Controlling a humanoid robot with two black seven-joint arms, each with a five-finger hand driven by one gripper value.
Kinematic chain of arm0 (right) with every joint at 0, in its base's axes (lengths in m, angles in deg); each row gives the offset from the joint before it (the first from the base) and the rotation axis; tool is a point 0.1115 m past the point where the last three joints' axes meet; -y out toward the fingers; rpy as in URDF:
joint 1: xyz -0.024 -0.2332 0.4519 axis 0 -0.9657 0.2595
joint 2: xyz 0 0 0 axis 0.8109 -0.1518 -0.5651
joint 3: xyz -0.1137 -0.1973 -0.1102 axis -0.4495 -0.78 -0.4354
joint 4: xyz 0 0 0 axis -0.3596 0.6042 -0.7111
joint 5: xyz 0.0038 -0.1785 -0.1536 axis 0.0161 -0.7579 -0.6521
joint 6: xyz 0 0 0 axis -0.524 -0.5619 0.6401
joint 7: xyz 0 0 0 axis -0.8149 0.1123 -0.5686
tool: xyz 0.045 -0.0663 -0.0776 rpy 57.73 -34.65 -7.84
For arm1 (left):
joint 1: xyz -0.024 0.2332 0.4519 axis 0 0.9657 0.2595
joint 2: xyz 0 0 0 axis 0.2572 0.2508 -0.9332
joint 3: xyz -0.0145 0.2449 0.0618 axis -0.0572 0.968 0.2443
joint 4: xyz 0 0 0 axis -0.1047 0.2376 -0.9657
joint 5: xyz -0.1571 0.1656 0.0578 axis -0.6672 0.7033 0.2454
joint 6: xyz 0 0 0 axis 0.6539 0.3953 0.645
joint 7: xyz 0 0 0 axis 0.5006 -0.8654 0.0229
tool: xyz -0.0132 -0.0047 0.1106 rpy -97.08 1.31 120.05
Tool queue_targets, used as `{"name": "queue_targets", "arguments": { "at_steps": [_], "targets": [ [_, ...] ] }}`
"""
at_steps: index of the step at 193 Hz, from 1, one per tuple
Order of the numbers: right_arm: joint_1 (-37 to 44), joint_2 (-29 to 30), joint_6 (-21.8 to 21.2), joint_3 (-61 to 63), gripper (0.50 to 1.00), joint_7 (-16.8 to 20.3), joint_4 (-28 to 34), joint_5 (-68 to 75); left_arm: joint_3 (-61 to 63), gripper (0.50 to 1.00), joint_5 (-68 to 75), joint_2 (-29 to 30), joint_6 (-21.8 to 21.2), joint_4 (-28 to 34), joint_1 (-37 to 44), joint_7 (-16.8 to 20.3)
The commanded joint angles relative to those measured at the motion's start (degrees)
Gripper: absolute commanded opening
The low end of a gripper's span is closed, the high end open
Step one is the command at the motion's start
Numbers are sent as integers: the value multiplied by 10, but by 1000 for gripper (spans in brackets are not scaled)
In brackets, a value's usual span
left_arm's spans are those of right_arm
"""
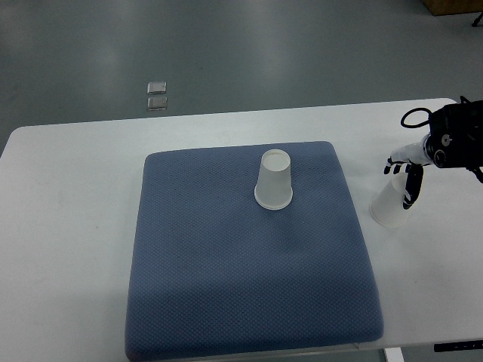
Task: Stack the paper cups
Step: 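Close the right hand fingers around the paper cup, then lift the cup with the right hand and carry it over the upside-down cup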
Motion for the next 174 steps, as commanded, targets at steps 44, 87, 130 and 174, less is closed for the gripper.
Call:
{"name": "queue_targets", "arguments": {
  "at_steps": [44, 87, 130, 174],
  "targets": [
    [-4, 0, 0, 0, 725, 0, -2, -1, 0, 1000, 0, 0, 0, 1, 0, 1],
    [8, -5, -3, 1, 711, -1, 3, 2, 0, 1000, 0, 0, 0, 0, 0, 0],
    [97, -15, -11, 11, 711, 0, 55, 5, -1, 1000, 0, 0, 0, -2, 0, 1],
    [249, -60, -108, 4, 711, 0, 85, 5, -3, 1000, 0, 0, 1, -5, 0, 1]
  ]
}}
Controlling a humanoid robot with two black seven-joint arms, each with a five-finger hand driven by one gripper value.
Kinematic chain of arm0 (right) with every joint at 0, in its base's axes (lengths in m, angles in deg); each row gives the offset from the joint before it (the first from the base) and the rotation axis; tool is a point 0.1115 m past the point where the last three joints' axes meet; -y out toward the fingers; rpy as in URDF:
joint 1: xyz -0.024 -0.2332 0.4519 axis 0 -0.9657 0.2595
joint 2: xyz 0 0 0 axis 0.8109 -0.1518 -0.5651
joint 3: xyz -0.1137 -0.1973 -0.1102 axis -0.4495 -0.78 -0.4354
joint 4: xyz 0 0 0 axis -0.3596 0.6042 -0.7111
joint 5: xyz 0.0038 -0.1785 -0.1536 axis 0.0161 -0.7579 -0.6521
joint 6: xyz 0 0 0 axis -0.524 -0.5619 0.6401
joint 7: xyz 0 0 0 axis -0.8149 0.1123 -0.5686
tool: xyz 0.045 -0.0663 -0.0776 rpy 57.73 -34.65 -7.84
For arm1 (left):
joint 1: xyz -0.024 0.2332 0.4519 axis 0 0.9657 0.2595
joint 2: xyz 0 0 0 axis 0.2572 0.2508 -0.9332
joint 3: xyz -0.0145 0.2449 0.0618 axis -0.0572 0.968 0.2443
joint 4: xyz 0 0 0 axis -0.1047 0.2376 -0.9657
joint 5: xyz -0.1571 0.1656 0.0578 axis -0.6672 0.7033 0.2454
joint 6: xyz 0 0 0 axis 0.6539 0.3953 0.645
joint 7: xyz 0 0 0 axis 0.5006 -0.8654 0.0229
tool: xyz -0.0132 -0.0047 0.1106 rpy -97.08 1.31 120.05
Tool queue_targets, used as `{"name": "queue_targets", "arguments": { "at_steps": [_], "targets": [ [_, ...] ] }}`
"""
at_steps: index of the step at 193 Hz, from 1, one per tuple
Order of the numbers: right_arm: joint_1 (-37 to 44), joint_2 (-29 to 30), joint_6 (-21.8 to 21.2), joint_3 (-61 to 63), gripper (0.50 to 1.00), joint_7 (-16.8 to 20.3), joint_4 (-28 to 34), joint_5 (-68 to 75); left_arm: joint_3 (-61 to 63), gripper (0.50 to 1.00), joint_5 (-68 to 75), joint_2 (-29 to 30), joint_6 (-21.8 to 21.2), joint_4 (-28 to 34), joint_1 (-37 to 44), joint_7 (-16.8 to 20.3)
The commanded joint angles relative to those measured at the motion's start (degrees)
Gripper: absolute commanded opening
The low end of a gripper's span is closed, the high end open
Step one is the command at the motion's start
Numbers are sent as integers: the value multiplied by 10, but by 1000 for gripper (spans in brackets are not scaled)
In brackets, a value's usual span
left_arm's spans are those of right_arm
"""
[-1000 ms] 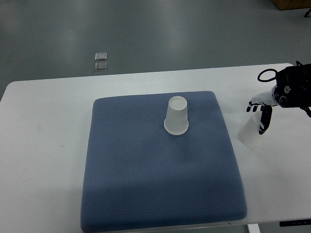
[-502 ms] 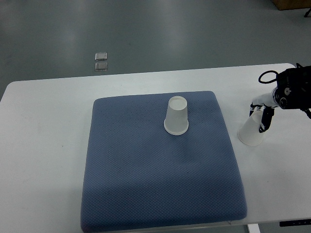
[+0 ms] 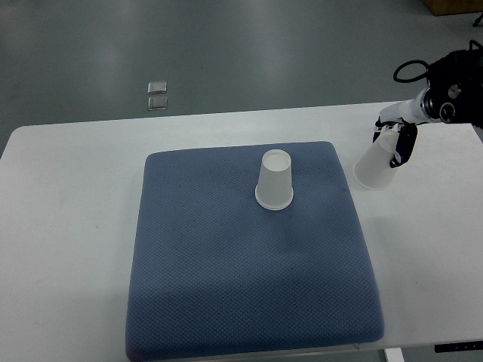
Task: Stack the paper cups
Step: 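Lift the cup with the right hand and carry it over the upside-down cup, then lower the held cup onto the upside-down cup on the pad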
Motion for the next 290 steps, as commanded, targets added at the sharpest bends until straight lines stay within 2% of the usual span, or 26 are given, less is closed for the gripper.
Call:
{"name": "queue_targets", "arguments": {
  "at_steps": [1, 35, 62, 128, 181, 260, 290],
  "targets": [
    [66, -25, -50, -1, 711, 0, 8, 0, 0, 1000, 1, 0, 1, -1, 0, 0],
    [186, -59, -156, 0, 711, 0, 14, -2, 0, 1000, 0, 0, 1, -3, 0, 1],
    [239, -65, -198, -1, 711, 0, 22, -3, 0, 1000, 1, 0, 1, -3, 0, 1],
    [250, -42, -184, 8, 711, -1, 37, 6, -1, 1000, 1, 0, 3, -2, 0, 1],
    [250, 51, -160, 31, 713, -2, 20, 74, 0, 1000, 1, 0, 3, -2, 0, 1],
    [221, 210, -93, 31, 717, -7, 1, 143, -1, 1000, 1, 0, 3, 2, 0, 1],
    [208, 248, -75, 31, 719, -7, -1, 157, -1, 1000, 1, 0, 3, 2, 0, 1]
  ]
}}
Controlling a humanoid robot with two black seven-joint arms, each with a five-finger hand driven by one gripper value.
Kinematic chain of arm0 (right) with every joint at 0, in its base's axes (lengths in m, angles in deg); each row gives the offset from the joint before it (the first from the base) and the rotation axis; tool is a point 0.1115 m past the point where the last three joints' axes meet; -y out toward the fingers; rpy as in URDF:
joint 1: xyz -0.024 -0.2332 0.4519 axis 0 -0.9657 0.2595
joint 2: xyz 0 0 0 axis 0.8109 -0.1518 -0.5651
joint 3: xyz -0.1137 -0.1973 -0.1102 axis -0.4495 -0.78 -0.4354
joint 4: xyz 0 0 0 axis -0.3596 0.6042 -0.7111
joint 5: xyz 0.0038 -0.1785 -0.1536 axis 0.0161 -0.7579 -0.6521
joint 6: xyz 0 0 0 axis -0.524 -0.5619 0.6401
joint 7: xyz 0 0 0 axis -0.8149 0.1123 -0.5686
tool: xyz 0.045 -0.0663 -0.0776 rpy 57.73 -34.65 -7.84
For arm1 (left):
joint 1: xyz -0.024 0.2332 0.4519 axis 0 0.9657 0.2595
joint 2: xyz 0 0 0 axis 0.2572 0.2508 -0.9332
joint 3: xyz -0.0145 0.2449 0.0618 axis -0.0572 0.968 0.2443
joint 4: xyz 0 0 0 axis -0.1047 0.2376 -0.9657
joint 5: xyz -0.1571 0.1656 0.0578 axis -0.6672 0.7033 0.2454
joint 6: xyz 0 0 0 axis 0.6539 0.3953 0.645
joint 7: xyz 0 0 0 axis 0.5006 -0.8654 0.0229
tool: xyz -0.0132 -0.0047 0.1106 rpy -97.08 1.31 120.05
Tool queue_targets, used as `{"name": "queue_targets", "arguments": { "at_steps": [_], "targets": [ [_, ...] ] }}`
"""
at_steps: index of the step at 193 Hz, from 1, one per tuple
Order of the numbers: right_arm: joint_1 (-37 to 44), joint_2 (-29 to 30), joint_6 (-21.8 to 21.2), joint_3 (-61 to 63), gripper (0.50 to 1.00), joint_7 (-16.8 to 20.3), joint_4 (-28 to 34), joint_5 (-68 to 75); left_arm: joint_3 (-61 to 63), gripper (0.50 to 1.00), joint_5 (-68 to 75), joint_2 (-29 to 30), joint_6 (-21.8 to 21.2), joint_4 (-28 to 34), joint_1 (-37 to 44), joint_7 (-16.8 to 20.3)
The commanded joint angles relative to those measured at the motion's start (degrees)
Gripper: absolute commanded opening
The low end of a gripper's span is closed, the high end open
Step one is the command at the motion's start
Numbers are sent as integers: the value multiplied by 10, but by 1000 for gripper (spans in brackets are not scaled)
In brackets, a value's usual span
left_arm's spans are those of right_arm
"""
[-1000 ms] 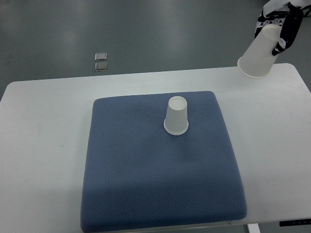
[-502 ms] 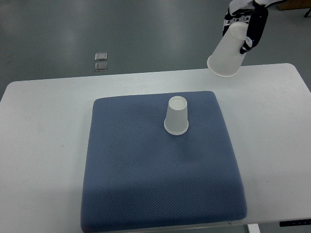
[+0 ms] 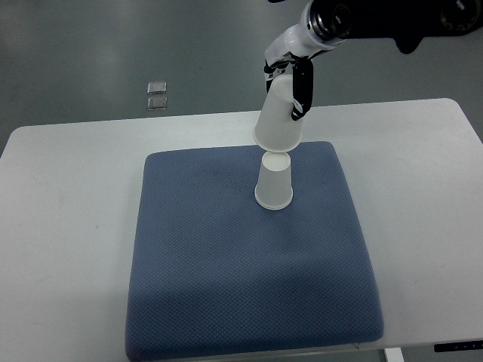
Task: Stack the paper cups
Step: 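Lower the held cup onto the upside-down cup on the pad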
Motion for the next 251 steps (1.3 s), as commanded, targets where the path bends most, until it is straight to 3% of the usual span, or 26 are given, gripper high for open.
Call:
{"name": "queue_targets", "arguments": {
  "at_steps": [1, 41, 251],
  "targets": [
    [-10, 23, 12, 0, 719, 0, -1, 10, 0, 1000, 0, 0, 0, 0, 0, 0],
    [-29, 51, 24, -1, 721, 0, -10, 19, -1, 1000, 0, 0, 0, 1, 0, 0],
    [-83, 52, 47, -34, 731, 1, -35, 10, -1, 1000, -1, 0, 0, 3, 0, 0]
  ]
}}
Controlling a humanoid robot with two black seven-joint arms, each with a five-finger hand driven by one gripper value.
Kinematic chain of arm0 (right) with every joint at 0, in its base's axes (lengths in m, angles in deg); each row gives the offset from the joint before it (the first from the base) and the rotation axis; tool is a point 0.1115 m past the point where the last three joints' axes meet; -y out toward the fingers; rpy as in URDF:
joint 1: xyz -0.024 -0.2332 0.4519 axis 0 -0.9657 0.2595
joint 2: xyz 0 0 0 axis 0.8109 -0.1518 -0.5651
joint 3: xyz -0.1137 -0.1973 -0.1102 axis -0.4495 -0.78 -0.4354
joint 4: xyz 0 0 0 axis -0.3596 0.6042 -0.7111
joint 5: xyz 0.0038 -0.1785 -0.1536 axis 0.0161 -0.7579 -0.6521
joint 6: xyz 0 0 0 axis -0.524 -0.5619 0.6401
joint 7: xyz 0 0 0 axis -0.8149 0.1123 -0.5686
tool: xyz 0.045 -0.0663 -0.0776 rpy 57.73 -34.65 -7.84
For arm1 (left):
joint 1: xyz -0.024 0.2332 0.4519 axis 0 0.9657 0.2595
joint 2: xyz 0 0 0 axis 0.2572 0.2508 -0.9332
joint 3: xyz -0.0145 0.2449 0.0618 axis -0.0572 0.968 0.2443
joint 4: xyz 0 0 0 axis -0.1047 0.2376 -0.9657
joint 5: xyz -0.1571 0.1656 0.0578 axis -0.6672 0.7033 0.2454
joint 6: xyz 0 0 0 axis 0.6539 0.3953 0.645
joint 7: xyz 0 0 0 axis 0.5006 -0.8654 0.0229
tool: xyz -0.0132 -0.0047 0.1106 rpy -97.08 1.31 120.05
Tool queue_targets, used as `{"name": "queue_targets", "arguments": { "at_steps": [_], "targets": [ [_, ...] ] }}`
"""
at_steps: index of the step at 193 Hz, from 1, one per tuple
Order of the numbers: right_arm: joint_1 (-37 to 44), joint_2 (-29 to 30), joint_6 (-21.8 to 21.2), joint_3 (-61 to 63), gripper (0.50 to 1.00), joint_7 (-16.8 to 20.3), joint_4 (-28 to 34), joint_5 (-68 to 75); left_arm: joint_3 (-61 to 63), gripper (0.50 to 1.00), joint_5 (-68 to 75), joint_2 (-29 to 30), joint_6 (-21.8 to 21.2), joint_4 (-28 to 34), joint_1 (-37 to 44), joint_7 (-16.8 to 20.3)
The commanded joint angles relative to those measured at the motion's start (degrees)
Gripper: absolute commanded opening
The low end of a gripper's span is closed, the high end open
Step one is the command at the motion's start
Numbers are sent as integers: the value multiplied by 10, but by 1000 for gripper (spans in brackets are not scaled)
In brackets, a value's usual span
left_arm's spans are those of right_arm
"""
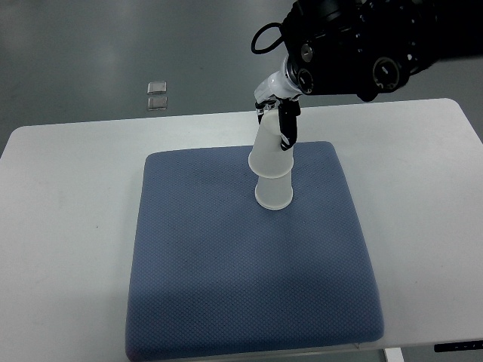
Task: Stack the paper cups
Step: 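Lower the held cup onto the upside-down cup on the pad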
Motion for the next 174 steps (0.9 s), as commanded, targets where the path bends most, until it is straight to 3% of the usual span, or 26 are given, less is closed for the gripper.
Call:
{"name": "queue_targets", "arguments": {
  "at_steps": [1, 174],
  "targets": [
    [-2, 0, 5, -10, 731, 0, -1, 0, 0, 1000, 0, 0, 0, 1, 0, 0],
    [-29, 0, 16, -11, 758, 1, -8, 0, 1, 1000, 0, 0, 0, 2, 0, 0]
  ]
}}
